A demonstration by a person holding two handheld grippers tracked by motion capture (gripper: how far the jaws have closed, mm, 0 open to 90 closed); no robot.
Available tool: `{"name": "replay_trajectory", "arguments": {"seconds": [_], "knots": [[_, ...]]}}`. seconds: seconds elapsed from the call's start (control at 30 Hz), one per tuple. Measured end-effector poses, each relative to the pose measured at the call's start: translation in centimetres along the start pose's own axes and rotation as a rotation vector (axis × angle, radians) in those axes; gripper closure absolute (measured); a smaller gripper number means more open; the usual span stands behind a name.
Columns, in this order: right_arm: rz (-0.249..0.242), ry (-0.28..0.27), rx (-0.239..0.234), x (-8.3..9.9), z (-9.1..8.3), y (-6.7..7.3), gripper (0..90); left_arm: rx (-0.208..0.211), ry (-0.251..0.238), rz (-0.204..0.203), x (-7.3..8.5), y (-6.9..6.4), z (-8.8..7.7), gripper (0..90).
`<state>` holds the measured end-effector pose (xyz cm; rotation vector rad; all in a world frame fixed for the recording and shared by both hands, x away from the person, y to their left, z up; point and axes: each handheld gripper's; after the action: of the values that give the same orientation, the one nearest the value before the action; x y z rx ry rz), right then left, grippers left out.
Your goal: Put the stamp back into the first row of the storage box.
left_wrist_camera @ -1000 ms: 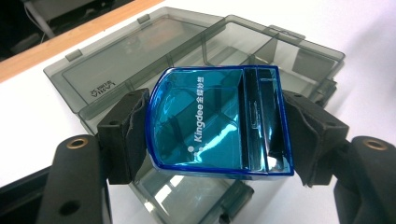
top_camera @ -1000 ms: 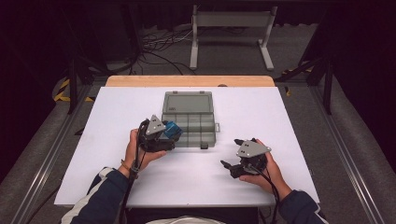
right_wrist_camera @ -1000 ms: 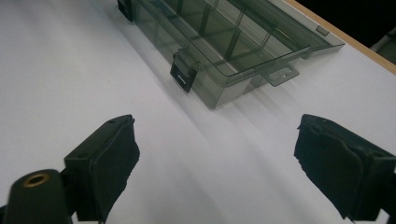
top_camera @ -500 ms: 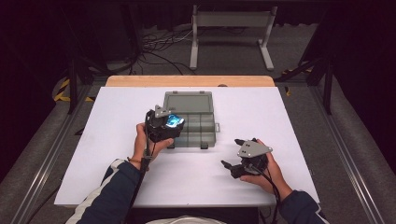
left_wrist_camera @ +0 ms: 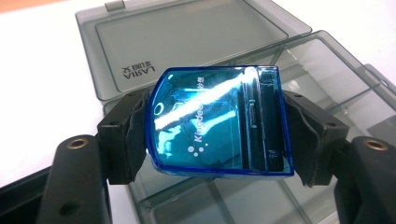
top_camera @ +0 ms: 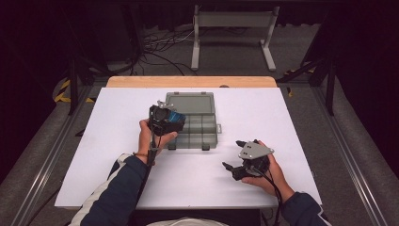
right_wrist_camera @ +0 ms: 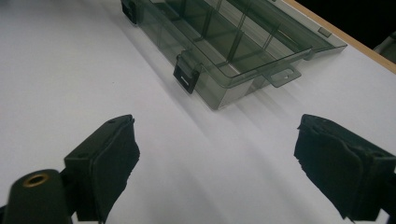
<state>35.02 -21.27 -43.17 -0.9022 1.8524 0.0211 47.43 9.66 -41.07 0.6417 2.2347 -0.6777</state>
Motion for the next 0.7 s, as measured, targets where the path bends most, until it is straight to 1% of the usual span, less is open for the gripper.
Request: {"name": "replay_trajectory", "arguments": {"seconds": [0.03, 0.1, 0.17, 0.23, 0.27, 0.3, 0.37, 0.43, 0.57, 0.63, 0.67, 0.7], "knots": [[0.000, 0.000, 0.000, 0.0, 0.0, 0.0, 13.0, -0.009, 0.007, -0.009, -0.1, 0.1, 0.2, 30.9], [-0.001, 0.000, -0.001, 0.0, 0.0, 0.0, 13.0, -0.011, 0.009, -0.011, -0.2, 0.1, 0.3, 30.8], [0.001, 0.000, 0.000, 0.0, 0.0, 0.0, 13.0, -0.035, 0.021, -0.020, -0.5, 0.1, 0.8, 30.9], [0.001, 0.000, 0.002, 0.0, 0.0, -0.1, 13.0, -0.041, 0.019, -0.025, -0.6, 0.1, 0.9, 30.9], [0.002, 0.001, 0.002, 0.0, 0.0, -0.1, 13.0, -0.049, 0.024, -0.044, -0.7, 0.2, 1.3, 30.8], [0.002, 0.001, 0.002, 0.0, 0.0, -0.1, 13.0, -0.049, 0.024, -0.044, -0.7, 0.2, 1.3, 30.8], [0.002, 0.000, 0.001, 0.0, 0.0, -0.1, 13.0, -0.051, 0.033, -0.062, -0.6, 0.3, 1.6, 30.8], [0.001, 0.000, 0.001, 0.0, 0.0, -0.1, 13.0, -0.055, 0.040, -0.063, -0.6, 0.3, 1.9, 30.9], [-0.002, 0.002, 0.000, 0.1, 0.0, -0.1, 13.0, -0.062, 0.039, -0.090, -0.5, 0.6, 2.3, 30.8], [-0.005, 0.001, 0.000, 0.0, 0.0, -0.1, 13.0, -0.068, 0.038, -0.095, -0.6, 0.7, 2.4, 30.9], [-0.005, 0.001, 0.000, 0.0, 0.0, -0.1, 13.0, -0.063, 0.037, -0.102, -0.5, 0.7, 2.5, 30.9], [-0.006, 0.001, -0.001, 0.0, 0.0, 0.0, 12.9, -0.067, 0.043, -0.103, -0.6, 0.7, 2.5, 30.9]]}}
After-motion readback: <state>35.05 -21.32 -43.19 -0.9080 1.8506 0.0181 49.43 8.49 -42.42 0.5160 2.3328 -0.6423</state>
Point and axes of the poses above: each handheld gripper's, and its own axes: z roughly forward along the jaws, x roughly out of its underside, y roughly to its left, and after that the axes turned 15 degrees about x, right-handed
